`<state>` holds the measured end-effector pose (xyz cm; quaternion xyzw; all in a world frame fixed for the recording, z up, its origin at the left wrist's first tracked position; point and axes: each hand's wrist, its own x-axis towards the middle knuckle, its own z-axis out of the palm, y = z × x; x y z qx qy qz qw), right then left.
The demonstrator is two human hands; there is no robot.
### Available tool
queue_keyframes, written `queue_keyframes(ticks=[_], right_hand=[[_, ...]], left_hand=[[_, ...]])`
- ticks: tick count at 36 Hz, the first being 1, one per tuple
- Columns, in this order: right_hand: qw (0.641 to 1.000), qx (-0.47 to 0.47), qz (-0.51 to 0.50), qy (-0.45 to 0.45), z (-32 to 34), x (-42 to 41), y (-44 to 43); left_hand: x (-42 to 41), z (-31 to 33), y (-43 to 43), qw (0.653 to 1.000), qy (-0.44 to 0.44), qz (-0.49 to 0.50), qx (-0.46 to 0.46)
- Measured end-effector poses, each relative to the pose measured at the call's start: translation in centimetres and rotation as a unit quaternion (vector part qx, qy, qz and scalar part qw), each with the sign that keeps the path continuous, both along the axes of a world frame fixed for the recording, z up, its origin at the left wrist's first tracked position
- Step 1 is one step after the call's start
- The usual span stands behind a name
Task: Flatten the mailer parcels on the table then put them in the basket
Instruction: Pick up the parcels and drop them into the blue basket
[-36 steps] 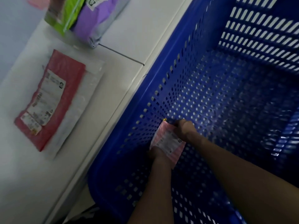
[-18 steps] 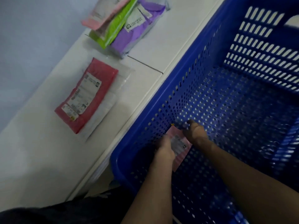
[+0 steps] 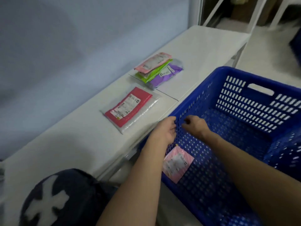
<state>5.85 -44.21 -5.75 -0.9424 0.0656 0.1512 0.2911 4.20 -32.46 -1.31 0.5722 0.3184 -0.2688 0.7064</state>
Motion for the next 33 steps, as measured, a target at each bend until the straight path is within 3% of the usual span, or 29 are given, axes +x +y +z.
queue_keyframes(ticks=[8, 18, 21, 26, 33], right_hand=[[0.997, 0.027, 0.043, -0.064, 6.2, 0.8, 5.1], [0.983, -0.034, 0.136, -0.118, 9.5, 3.9, 11.0], [0.979, -0.052, 0.144, -0.133, 9.4, 5.6, 12.4], [0.981, -0.058, 0.137, -0.126, 8.6, 8.2, 14.3], [0.992, -0.042, 0.092, -0.069, 6.4, 10.0, 15.9]], left_hand=[[0.0, 4.6, 7.7, 0.993, -0.077, 0.083, 0.016], [1.1, 5.4, 16.4, 0.977, -0.087, 0.19, 0.03], [1.9, 4.7, 18.1, 0.966, -0.079, 0.234, 0.075], [2.9, 3.1, 19.6, 0.956, -0.059, 0.277, 0.072], [4.7, 0.6, 20.8, 0.964, -0.044, 0.258, 0.042]])
